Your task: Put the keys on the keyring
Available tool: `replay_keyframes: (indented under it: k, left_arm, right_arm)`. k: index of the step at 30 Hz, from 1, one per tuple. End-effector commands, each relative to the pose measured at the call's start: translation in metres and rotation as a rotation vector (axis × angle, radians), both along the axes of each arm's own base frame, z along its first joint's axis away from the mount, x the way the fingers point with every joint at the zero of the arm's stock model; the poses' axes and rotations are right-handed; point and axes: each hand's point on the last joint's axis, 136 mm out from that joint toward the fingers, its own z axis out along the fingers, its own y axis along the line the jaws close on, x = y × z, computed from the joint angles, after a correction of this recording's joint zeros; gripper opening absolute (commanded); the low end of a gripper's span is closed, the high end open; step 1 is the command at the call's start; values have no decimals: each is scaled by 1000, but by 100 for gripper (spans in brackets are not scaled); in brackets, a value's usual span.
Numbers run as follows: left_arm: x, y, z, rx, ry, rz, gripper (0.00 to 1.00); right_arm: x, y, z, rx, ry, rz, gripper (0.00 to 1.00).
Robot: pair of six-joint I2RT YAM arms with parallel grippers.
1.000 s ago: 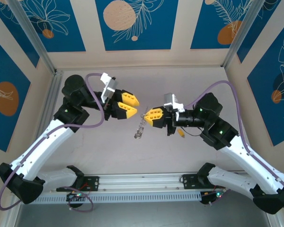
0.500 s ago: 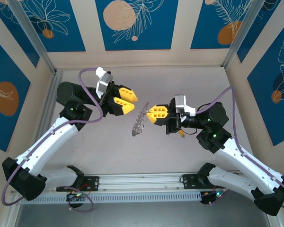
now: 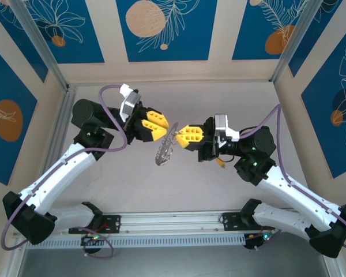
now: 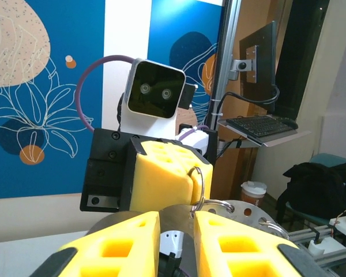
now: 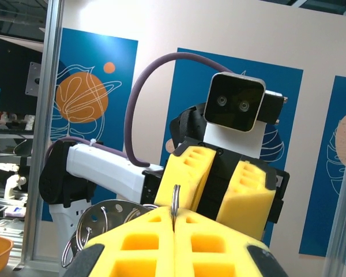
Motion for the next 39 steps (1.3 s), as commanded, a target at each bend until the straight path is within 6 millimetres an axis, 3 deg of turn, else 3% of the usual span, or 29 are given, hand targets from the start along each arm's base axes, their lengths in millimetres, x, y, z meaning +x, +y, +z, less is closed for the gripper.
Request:
replay_keyframes:
  k: [1,15,19,29,34,39]
  left_arm:
    - [-15,4,8,-25,-59,-24,22]
    - [-23,-3,6,-28,-82,-33,21]
    - [-21,-6,5,-29,-80,-30,13]
    - [-13,-10,6,-45,-80,6,13]
    - [-10,-12,4,-46,-81,23,20]
    - [-7,-14,1,-39,-81,30,14]
  right_arm:
    - [1,-6,16,74,-28,-39,0]
    - [11,1,12,76,14,-47,0]
    - [11,1,11,75,15,-45,0]
    - [16,6,-2,47,61,-47,0]
    - [19,7,-7,36,82,-54,0]
    - [21,9,-10,26,88,-59,0]
